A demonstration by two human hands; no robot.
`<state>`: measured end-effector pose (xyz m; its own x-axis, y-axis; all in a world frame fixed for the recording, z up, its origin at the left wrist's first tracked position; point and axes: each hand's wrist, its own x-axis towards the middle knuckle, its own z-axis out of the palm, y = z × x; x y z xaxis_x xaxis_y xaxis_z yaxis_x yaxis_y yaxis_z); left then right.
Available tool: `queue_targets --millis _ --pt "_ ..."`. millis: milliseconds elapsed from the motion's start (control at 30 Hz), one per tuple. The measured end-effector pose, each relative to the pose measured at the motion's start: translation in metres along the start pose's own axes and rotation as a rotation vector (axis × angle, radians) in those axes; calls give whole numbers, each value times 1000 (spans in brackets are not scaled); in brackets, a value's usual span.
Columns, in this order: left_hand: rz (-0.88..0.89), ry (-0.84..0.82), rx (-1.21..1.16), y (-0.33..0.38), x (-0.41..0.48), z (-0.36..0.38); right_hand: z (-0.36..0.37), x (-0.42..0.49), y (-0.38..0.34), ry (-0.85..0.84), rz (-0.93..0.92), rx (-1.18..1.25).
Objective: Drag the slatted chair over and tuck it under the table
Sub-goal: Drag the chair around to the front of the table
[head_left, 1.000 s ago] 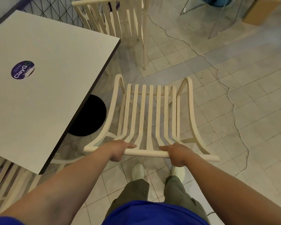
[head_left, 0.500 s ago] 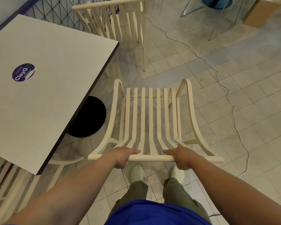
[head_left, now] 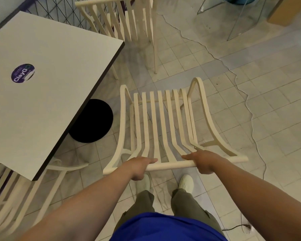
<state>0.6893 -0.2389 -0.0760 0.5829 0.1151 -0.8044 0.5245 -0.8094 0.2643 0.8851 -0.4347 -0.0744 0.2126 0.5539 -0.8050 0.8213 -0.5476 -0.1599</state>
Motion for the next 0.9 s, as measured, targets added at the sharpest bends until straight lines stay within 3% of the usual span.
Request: queue_targets --millis 633,900 --pt "-117 118 -62 20 9 13 -9 -4 30 17 -114 19" --pt "-87 121 -51 16 8 11 -10 -12 42 -22 -35 -3"
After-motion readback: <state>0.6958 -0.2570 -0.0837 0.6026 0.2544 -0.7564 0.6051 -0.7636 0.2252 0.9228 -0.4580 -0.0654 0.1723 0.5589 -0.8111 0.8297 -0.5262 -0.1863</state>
